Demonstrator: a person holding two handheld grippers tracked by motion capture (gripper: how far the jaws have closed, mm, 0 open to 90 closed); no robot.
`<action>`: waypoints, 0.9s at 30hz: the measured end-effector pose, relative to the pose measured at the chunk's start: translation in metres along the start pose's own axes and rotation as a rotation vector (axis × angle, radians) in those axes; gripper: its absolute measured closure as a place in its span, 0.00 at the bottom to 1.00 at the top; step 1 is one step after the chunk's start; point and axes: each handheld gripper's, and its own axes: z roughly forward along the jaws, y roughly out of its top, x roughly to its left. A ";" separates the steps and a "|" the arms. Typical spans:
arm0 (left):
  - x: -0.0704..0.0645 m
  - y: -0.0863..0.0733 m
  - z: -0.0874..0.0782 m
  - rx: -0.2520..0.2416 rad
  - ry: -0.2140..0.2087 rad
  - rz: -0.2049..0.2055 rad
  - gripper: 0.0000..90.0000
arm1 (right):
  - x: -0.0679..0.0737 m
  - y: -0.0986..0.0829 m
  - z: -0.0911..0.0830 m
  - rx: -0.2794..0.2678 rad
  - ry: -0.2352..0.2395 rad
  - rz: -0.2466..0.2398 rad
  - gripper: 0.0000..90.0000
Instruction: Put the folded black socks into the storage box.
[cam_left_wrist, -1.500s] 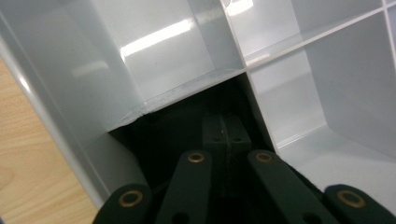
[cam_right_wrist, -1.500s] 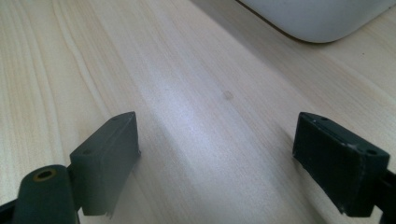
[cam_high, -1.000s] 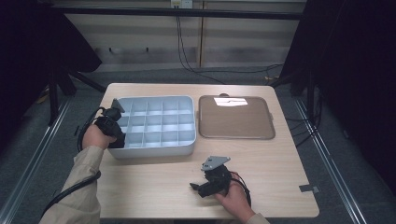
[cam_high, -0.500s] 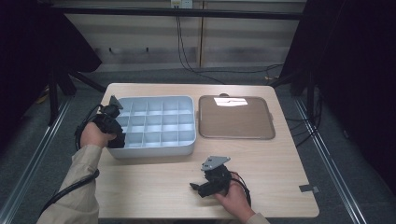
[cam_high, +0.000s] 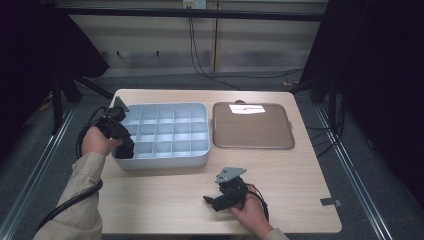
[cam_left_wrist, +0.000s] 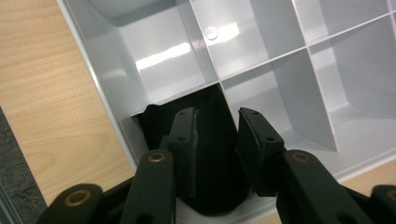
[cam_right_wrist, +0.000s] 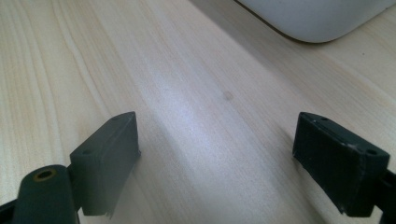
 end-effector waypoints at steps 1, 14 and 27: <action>0.000 0.000 -0.002 0.001 0.004 0.009 0.72 | 0.000 0.000 0.000 0.000 0.001 -0.001 0.16; -0.004 -0.004 -0.017 -0.030 0.017 0.008 0.49 | 0.000 0.000 0.000 -0.001 0.002 -0.002 0.16; -0.009 -0.015 -0.019 -0.030 -0.011 0.019 0.42 | 0.000 0.001 0.001 0.000 0.002 -0.006 0.16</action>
